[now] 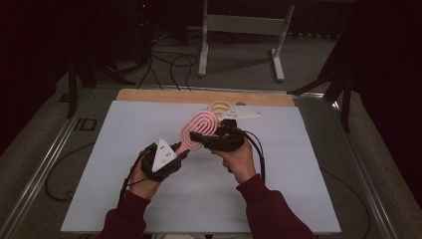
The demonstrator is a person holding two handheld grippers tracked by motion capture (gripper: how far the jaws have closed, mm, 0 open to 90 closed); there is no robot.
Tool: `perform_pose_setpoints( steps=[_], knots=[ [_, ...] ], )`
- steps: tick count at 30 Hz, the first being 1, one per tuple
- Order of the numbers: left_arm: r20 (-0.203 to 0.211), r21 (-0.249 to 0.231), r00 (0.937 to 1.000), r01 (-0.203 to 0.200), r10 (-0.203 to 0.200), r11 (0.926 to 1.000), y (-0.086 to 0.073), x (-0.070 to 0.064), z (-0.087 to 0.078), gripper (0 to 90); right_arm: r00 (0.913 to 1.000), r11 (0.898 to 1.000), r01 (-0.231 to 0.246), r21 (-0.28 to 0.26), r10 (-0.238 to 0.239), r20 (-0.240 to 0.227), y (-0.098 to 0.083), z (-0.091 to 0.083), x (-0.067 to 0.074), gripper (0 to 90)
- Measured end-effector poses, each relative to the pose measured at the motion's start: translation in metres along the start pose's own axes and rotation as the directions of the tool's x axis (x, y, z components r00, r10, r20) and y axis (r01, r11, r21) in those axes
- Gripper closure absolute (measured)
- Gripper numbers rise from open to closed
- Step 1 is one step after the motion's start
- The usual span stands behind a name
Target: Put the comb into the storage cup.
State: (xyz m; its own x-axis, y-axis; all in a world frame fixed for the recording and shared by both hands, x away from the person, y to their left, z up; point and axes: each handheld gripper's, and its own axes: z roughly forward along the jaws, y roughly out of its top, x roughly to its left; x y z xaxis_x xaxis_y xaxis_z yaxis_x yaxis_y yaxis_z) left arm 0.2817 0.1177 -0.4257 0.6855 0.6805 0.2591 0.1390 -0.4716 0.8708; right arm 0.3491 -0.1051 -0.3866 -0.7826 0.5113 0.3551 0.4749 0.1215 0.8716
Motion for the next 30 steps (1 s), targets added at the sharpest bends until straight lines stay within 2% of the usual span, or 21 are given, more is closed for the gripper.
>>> perform_pose_setpoints(
  steps=[9,19,30],
  knots=[
    [-0.010,0.008,1.0000,-0.002,0.002,1.0000,-0.0009,-0.0011,0.0015,69.8,0.9997,1.000,0.008,0.010,-0.008,-0.023,-0.0008,0.0015,0.0056,59.0],
    [-0.001,0.007,1.0000,-0.001,0.001,1.0000,-0.0012,-0.0009,0.0014,69.7,0.9956,0.997,-0.074,0.024,0.076,-0.055,-0.0009,0.0016,0.0068,62.8],
    [-0.012,-0.006,0.9999,0.002,-0.002,1.0000,-0.0008,0.0000,0.0000,66.9,0.9933,0.996,-0.093,-0.002,0.092,-0.069,-0.0011,0.0011,0.0077,63.0]
  ],
)
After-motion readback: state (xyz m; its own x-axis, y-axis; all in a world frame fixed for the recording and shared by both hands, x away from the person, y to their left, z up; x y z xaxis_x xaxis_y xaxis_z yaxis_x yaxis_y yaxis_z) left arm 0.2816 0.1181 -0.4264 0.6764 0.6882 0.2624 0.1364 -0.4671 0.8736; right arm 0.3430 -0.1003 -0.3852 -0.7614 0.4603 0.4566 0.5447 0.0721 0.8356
